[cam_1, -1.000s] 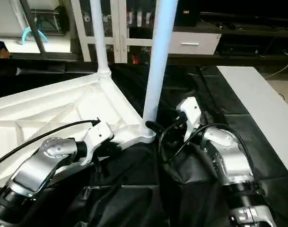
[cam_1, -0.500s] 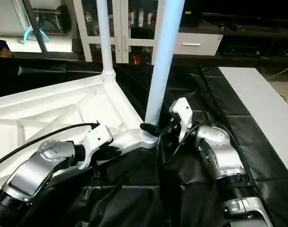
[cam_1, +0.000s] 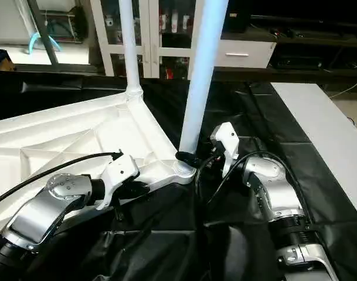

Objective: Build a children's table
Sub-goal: Rotate leg to tighten

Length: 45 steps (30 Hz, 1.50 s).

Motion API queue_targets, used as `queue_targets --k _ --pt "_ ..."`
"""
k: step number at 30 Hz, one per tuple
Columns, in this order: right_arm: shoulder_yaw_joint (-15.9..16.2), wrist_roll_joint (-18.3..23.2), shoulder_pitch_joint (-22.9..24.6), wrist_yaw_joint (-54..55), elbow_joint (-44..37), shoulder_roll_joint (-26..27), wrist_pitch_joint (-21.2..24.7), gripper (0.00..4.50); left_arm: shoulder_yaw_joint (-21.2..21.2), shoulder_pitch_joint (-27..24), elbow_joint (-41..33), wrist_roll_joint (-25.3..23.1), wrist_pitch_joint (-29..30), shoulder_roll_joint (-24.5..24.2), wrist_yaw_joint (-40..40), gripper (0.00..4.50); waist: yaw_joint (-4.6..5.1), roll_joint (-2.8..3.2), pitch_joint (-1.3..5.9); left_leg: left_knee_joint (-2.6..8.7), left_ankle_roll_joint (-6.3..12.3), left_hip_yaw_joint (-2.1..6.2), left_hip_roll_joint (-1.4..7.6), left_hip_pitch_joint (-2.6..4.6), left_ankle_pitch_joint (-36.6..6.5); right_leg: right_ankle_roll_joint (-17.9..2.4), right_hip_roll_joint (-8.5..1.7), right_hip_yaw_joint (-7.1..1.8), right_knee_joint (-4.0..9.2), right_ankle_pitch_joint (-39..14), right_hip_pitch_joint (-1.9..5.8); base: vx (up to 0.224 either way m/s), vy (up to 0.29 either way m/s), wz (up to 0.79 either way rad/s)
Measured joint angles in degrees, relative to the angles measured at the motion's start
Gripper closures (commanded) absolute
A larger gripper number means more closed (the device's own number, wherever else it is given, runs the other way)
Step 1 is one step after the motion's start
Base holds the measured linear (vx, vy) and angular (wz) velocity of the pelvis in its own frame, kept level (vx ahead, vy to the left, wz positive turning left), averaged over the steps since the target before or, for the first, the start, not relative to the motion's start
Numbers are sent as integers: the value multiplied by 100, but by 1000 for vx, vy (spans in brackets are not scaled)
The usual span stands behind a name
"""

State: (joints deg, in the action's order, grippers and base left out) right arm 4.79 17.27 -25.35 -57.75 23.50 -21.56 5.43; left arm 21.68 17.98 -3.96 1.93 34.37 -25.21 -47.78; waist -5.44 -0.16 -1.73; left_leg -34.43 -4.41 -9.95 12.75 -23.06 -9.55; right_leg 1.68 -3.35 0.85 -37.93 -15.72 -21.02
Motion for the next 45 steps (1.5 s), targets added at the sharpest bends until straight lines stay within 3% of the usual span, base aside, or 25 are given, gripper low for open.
queue_targets --k 5,7,11,13,16,20,25,26,29,34,36,40,45 --pt "-7 -19 0 136 43 78 -7 265 -46 -2 -1 20 78 45 30 450 9 -1 0 0 -1 -1 0 2 1 0 0 0 -2 0 1 0 0 0" --pt "-54 -133 -34 577 181 272 7 265 -109 51 101 -17 242 306 301 450 24 -10 8 -2 -4 -5 0 11 2 0 0 -2 -7 0 6 0 0 0" --pt "-300 -435 -463 2485 771 1003 73 265 -270 557 798 -279 683 1231 1348 450 52 -33 22 -4 -13 -7 -3 21 16 -1 -1 -13 -11 3 9 0 0 0" --pt "-484 -595 -786 3732 1204 1502 -53 265 -373 874 1287 -368 819 1803 1939 450 77 -38 26 -4 -17 -4 -4 23 18 -1 -1 -17 -10 5 8 0 0 0" --pt "-626 -727 -1207 4977 1844 1999 -386 266 -522 1141 1771 -394 824 2294 2509 450 99 -37 25 4 -21 2 -5 19 19 3 0 -13 -7 6 5 0 0 0" --pt "-670 -882 -1605 5619 2454 2293 -735 266 -569 1235 1952 -469 722 2411 2763 450 121 -36 25 16 -27 6 -21 11 23 10 4 -7 -2 10 -2 0 0 0" --pt "-655 -921 -1663 4988 2712 2183 -1105 266 -489 1174 1912 -542 395 2123 2649 450 124 -36 12 17 -24 8 -20 -6 22 17 3 -4 4 14 -13 0 0 0" --pt "-635 -932 -1602 4788 2671 2117 -1165 266 -469 1120 1871 -541 261 2046 2556 450 112 -30 8 19 -24 8 -20 -5 21 17 3 -5 3 14 -13 0 0 0" --pt "-513 -940 -1257 4442 2208 1911 -1207 196 -330 1036 1836 -565 -167 1716 2205 450 50 -7 -5 24 -25 9 -20 -5 22 18 3 -3 5 15 -14 0 0 0" --pt "-300 -865 -286 3865 835 1562 -1152 150 -212 894 1779 -635 -778 1315 1767 450 -4 69 -28 25 -21 11 -17 -13 20 33 -5 -4 30 23 -9 0 0 0" --pt "-310 -779 219 3634 97 1334 -1047 140 -155 879 1832 -635 -1022 1231 1628 450 -26 133 -44 24 -16 12 -20 -14 18 48 -7 -6 61 39 6 0 0 0" --pt "-336 -665 1104 3484 -1021 1011 -741 103 -105 865 2000 -632 -1519 1071 1318 450 -52 204 -43 27 -13 12 -23 -15 16 56 -8 -8 82 46 10 0 0 0" --pt "-350 -561 2014 3494 -2103 893 -342 94 103 859 2238 -614 -2323 963 647 450 -133 285 -30 30 -12 12 -34 -15 16 58 -18 -12 90 46 13 0 0 0"
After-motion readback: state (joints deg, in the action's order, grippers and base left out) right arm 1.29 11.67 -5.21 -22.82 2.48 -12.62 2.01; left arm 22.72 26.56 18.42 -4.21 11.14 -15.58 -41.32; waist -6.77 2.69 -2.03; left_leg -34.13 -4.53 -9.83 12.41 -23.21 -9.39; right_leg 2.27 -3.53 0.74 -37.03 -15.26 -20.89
